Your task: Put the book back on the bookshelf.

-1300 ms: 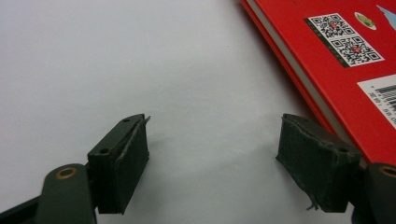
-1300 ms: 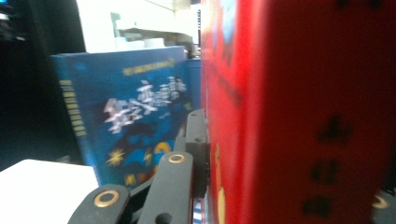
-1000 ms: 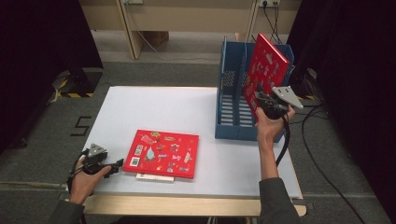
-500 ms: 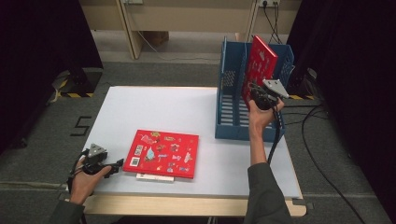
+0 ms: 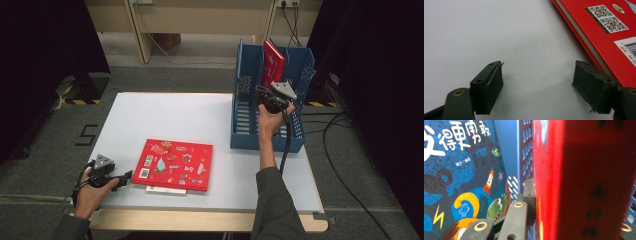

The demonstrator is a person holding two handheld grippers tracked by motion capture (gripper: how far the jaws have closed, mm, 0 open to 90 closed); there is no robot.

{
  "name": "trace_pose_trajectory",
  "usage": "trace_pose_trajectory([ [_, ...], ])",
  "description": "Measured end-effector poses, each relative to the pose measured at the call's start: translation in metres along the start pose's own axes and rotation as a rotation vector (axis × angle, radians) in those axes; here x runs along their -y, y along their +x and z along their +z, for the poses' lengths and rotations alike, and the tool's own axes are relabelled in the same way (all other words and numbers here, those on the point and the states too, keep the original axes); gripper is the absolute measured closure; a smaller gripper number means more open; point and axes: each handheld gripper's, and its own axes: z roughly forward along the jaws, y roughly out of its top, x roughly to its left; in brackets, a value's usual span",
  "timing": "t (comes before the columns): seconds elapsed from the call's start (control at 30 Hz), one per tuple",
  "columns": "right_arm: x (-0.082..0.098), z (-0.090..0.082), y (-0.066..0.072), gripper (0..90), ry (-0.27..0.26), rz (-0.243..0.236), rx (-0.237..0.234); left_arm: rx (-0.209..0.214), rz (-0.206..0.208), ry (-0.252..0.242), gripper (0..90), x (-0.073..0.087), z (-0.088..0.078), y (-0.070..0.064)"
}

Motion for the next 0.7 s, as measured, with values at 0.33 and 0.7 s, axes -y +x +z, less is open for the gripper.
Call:
trace_pose_trajectory([
  [0.33,0.0028,0.0048,-0.0010,78.6,0.081,0.003,0.006,0.000,0.002,0.003,22.5,-0.0002,-0.0001,-0.0001],
  [0.7,0.0083,0.0102,-0.0005,76.8,0.158,-0.017,-0.003,-0.002,0.003,0.002,22.6,0.0000,-0.0002,-0.0006],
])
